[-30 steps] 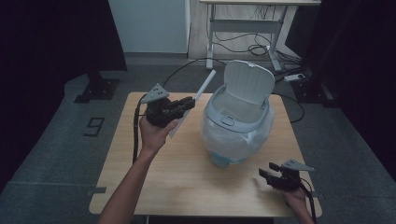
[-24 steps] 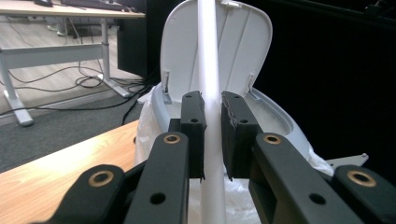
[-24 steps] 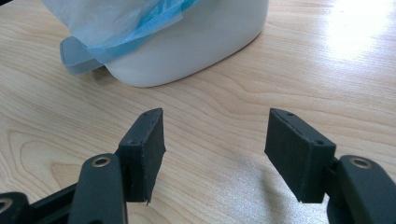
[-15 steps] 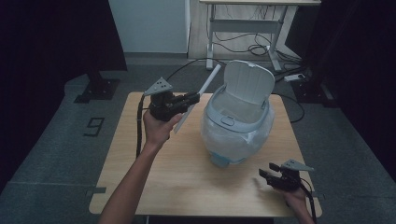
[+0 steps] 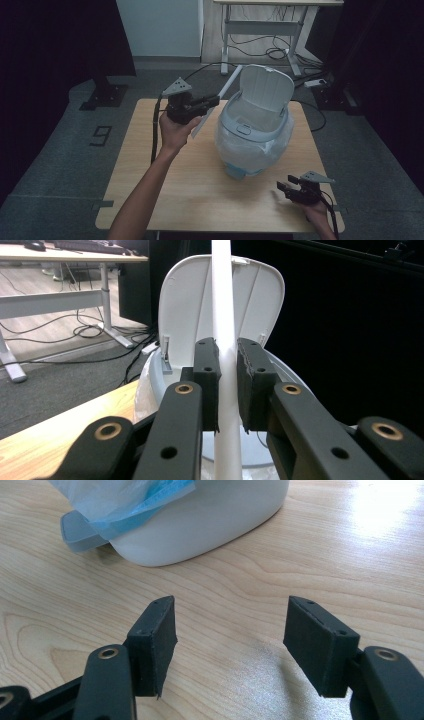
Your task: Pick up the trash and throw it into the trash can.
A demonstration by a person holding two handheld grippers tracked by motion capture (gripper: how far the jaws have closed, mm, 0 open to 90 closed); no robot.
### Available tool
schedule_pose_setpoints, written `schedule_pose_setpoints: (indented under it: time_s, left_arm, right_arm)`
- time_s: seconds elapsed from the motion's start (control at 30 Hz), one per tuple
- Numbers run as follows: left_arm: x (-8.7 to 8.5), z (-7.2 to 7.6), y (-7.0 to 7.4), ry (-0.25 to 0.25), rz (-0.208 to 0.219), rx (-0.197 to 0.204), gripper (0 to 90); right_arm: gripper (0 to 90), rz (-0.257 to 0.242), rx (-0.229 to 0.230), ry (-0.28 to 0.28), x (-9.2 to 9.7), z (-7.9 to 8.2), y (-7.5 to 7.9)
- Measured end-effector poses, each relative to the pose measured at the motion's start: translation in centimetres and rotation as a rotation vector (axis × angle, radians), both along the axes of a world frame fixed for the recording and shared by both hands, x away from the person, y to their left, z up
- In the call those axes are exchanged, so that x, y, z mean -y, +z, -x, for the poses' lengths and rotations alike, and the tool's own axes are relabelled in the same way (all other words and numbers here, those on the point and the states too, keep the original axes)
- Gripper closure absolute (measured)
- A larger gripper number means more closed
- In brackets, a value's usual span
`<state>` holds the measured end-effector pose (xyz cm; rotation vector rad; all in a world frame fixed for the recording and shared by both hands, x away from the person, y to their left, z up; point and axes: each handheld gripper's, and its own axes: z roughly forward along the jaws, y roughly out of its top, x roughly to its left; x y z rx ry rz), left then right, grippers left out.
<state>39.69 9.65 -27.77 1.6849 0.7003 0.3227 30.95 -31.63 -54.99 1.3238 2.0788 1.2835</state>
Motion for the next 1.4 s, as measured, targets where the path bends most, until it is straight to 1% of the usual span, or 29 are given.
schedule_pose_setpoints:
  time_s: [0.23, 0.37, 0.8, 0.87, 1.0, 1.1, 1.4]
  left_arm:
    - [0.9, -0.6, 0.5, -0.006, -0.001, 0.004, 80.0]
    - [1.4, -1.0, 0.8, -0.008, -0.01, 0.007, 80.0]
    - [2.5, -1.7, 0.4, -0.012, -0.029, -0.006, 80.0]
    - [2.7, -1.9, 0.4, -0.013, -0.038, -0.006, 80.0]
    - [3.1, -2.3, 0.6, -0.014, -0.044, -0.005, 80.0]
    - [3.4, -2.6, 0.6, -0.014, -0.041, -0.006, 80.0]
    - [4.7, -3.2, 1.2, -0.024, -0.052, 0.006, 80.0]
  right_arm:
    - [37.0, 0.004, -0.004, 0.002, 0.0, -0.1, -0.1]
    - [37.0, 0.004, -0.008, 0.003, 0.1, -0.1, -0.2]
    - [37.0, 0.005, -0.009, 0.001, 0.1, -0.1, -0.2]
    - [37.0, 0.006, -0.009, 0.002, 0.1, -0.1, -0.2]
    - [37.0, 0.004, -0.01, 0.002, 0.1, -0.1, -0.2]
    - [37.0, 0.002, -0.012, 0.0, 0.1, -0.1, -0.2]
    - [37.0, 0.0, -0.012, -0.003, 0.2, -0.1, -0.2]
